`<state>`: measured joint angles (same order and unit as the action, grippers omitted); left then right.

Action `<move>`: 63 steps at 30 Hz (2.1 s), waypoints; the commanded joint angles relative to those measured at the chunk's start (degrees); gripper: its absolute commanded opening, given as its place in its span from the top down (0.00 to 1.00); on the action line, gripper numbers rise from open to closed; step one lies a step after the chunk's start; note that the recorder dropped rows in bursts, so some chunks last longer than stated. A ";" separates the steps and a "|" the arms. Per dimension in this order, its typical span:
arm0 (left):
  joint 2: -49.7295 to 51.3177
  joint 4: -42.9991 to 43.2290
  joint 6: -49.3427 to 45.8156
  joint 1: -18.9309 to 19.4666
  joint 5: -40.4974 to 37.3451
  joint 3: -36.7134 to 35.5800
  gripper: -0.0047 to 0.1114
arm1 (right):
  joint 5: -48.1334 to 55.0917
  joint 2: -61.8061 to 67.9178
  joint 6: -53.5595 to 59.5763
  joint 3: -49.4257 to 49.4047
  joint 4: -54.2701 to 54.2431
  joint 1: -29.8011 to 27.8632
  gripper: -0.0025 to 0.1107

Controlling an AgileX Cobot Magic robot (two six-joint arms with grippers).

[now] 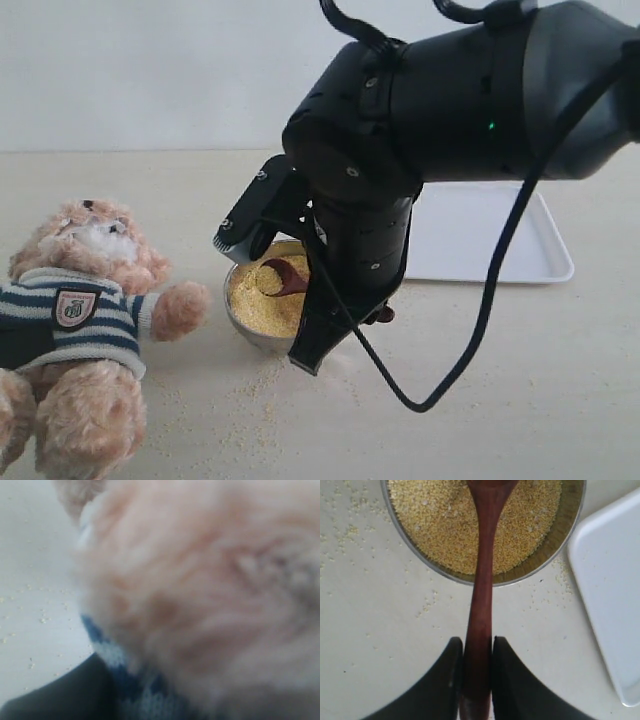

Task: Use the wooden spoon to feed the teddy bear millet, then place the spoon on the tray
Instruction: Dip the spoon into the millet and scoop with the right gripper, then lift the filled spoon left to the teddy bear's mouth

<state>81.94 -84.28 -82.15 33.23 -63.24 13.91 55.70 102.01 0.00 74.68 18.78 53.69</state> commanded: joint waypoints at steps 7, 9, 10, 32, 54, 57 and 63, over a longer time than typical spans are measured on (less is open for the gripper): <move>0.02 -0.83 -0.56 0.21 -1.71 -0.01 0.92 | -0.81 -5.86 0.88 -2.80 -12.17 -4.82 0.98; 0.02 -0.83 -0.56 0.21 -1.71 -0.01 0.92 | -2.69 -8.27 2.05 -5.53 -16.80 -5.99 0.98; 0.02 -0.83 -0.56 0.21 -1.71 -0.01 0.92 | -4.70 -9.86 2.16 -8.03 -19.31 -6.55 0.98; 0.02 -0.83 -0.56 0.21 -1.71 -0.01 0.92 | -9.78 -13.59 5.66 -14.10 -31.25 -9.76 0.98; 0.02 -0.83 -0.56 0.21 -1.59 -0.01 0.92 | -7.63 -14.09 11.13 -14.10 -34.44 -13.21 0.98; 0.02 -0.83 -0.56 0.21 -1.59 -0.01 0.92 | -7.51 -14.19 12.21 -14.10 -35.38 -12.77 0.98; 0.02 -0.83 -0.56 0.21 -1.59 -0.01 0.92 | -8.64 -14.97 13.59 -13.88 -33.58 -9.93 0.98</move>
<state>81.94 -84.28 -82.15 33.23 -63.24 13.91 47.93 88.16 12.92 60.83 -15.70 42.61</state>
